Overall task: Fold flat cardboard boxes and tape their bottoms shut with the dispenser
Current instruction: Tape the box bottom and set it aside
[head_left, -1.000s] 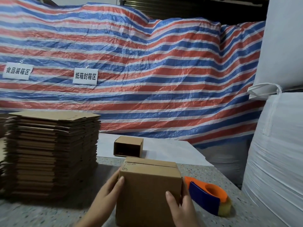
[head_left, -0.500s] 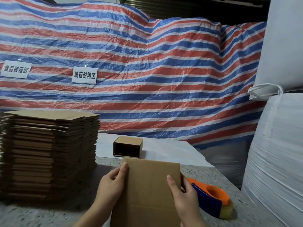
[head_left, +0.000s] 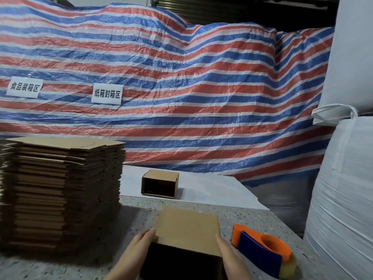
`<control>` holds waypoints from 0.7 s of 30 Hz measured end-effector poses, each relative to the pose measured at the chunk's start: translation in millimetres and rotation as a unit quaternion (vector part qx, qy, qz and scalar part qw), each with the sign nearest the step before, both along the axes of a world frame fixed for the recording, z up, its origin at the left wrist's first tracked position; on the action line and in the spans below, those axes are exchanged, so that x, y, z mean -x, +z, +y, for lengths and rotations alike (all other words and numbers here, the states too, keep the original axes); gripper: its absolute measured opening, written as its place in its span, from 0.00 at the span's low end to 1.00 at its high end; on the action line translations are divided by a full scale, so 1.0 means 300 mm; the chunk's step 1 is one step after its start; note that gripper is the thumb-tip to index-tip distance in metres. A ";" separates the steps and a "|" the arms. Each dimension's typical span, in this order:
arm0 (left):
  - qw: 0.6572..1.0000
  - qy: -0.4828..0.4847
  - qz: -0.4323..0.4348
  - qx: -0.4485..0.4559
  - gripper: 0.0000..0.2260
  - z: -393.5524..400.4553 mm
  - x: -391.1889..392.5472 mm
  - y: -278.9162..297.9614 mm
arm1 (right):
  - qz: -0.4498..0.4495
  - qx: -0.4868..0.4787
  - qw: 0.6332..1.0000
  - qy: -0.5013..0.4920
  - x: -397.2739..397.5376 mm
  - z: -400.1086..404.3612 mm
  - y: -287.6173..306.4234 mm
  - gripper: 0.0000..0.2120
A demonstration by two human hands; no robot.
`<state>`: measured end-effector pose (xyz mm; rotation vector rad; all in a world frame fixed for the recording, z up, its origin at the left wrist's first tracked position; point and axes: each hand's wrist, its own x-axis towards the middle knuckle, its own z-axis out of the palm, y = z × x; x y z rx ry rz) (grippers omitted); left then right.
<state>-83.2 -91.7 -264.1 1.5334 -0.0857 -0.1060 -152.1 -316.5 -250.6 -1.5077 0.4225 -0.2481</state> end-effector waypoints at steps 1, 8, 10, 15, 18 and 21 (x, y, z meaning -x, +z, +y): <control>1.000 0.013 -0.001 -0.001 0.14 -0.004 -0.008 0.002 | -0.005 0.003 1.000 0.003 -0.002 -0.006 0.009 0.17; 0.989 0.095 -0.025 -0.106 0.05 -0.077 -0.012 0.061 | -0.009 0.051 0.998 -0.021 -0.026 -0.031 0.000 0.18; 0.987 0.079 -0.056 -0.128 0.05 -0.104 -0.034 0.099 | 0.025 0.061 0.997 -0.042 -0.073 -0.011 0.048 0.19; 0.989 0.047 -0.121 -0.070 0.17 -0.220 -0.314 0.247 | -0.042 0.103 0.993 -0.039 -0.368 -0.105 0.230 0.14; 0.984 0.004 -0.148 -0.101 0.21 -0.303 -0.543 0.299 | -0.044 0.126 0.989 -0.058 -0.581 -0.202 0.300 0.16; 0.970 -0.051 -0.184 -0.150 0.22 -0.372 -0.753 0.285 | -0.032 0.114 0.991 -0.055 -0.772 -0.287 0.315 0.17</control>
